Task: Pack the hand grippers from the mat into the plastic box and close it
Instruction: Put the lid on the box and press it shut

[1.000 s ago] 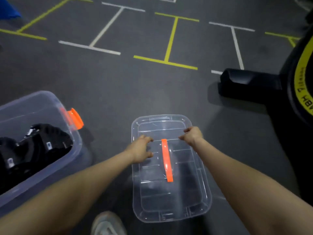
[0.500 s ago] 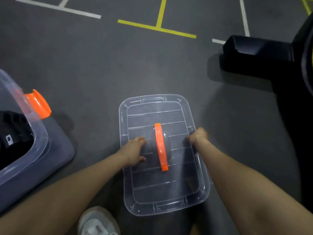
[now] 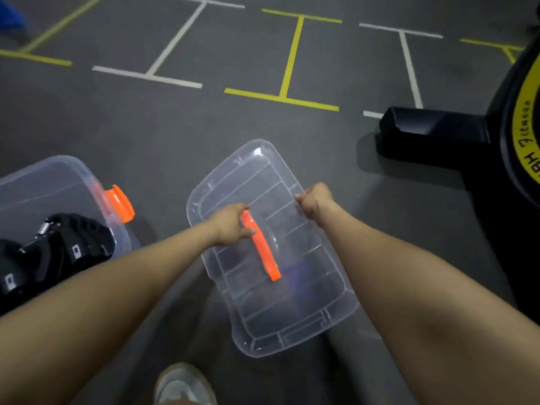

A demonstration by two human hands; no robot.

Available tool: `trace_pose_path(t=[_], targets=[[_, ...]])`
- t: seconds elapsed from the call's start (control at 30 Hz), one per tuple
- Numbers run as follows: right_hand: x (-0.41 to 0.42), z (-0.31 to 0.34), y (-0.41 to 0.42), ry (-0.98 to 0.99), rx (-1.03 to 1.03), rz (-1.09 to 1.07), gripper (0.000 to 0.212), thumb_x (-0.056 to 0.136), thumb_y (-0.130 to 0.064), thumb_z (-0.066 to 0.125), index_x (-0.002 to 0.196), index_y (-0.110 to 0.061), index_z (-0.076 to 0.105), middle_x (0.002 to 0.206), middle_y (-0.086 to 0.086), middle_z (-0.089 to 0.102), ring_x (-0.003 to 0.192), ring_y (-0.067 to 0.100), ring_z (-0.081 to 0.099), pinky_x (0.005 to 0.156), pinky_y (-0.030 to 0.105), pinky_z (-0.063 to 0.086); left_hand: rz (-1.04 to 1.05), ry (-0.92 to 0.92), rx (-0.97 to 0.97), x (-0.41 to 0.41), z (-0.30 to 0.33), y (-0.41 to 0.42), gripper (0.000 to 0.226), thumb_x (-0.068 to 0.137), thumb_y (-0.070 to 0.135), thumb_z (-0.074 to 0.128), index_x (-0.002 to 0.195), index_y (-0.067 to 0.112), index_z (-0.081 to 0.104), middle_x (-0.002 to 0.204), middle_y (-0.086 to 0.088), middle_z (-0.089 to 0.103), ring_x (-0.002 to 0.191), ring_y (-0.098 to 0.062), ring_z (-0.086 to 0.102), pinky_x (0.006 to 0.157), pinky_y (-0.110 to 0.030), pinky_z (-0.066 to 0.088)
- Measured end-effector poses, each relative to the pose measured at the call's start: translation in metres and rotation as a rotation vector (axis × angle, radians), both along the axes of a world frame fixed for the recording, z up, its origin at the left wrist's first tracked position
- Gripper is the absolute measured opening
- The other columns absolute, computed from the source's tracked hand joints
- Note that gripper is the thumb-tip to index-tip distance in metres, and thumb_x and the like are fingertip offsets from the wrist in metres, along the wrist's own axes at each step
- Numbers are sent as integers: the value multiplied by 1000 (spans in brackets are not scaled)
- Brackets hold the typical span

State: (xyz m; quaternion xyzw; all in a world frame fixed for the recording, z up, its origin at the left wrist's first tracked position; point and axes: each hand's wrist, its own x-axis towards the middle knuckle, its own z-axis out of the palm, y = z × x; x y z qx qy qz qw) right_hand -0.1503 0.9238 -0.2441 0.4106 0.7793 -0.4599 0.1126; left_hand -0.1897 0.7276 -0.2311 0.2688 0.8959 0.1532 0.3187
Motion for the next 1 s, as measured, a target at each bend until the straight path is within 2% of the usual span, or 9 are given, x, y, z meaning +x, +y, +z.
trace_pose_path(t=[0.1, 0.23, 0.37, 0.47, 0.6, 0.7, 0.83, 0.9, 1.0], targets=[[-25, 56, -15, 82, 8, 91, 30, 89, -10, 57, 62, -14, 44, 68, 4, 52, 55, 14, 48, 33, 11, 38, 172, 51, 133, -22, 49, -4, 67, 87, 31, 62, 143, 7, 33, 146, -14, 42, 132, -26, 45, 110, -33, 35], [-48, 130, -55, 271, 159, 252, 32, 84, -18, 68, 63, -14, 45, 83, 12, 51, 69, 20, 46, 49, 25, 32, 465, 97, 370, -37, 117, -23, 66, 88, 43, 57, 140, 8, 37, 139, -13, 49, 125, -28, 50, 108, -34, 38], [-49, 193, -111, 408, 336, 552, 28, 76, -28, 76, 83, -7, 59, 86, 10, 57, 81, 21, 51, 70, 32, 40, 752, -56, 689, -47, 174, -67, 94, 71, 70, 53, 131, 0, 41, 137, -25, 46, 122, -34, 51, 109, -43, 39], [-47, 231, -152, 443, 455, 765, 30, 74, -29, 77, 89, -9, 61, 86, 5, 51, 81, 22, 44, 69, 26, 32, 936, -121, 922, -42, 215, -106, 68, 89, 53, 49, 135, 4, 38, 136, -14, 47, 122, -26, 51, 104, -33, 42], [-41, 276, -212, 561, 496, 961, 41, 77, -26, 75, 105, 0, 63, 66, -4, 40, 80, 19, 37, 57, 21, 30, 1150, -180, 1135, -33, 253, -158, 64, 92, 43, 51, 141, 6, 31, 146, -22, 37, 129, -33, 48, 104, -37, 44], [-37, 296, -262, 604, 474, 1053, 25, 76, -24, 76, 92, -11, 63, 65, -9, 38, 81, 17, 37, 51, 12, 31, 1344, -151, 1289, -25, 273, -201, 51, 94, 27, 52, 138, 6, 35, 135, -21, 48, 118, -33, 56, 75, -31, 52], [-39, 296, -325, 580, 527, 1239, 58, 73, -21, 78, 124, -5, 57, 110, 16, 64, 104, 28, 57, 80, 28, 41, 1517, -3, 1482, -6, 277, -267, 41, 92, 11, 50, 131, 0, 43, 124, -18, 56, 95, -26, 58, 69, -34, 54], [-40, 289, -343, 534, 534, 1311, 63, 75, -19, 77, 131, -5, 51, 116, 16, 60, 101, 25, 55, 79, 25, 38, 1539, 3, 1573, 4, 270, -297, 30, 92, 7, 48, 121, -2, 52, 115, -17, 60, 91, -25, 61, 72, -36, 55], [-44, 266, -366, 519, 501, 1336, 57, 74, -12, 77, 125, -4, 53, 97, 6, 51, 87, 16, 46, 66, 20, 29, 1552, 13, 1590, 15, 253, -331, 15, 95, 4, 42, 83, 6, 50, 84, -12, 56, 70, -18, 56, 84, -41, 54]])
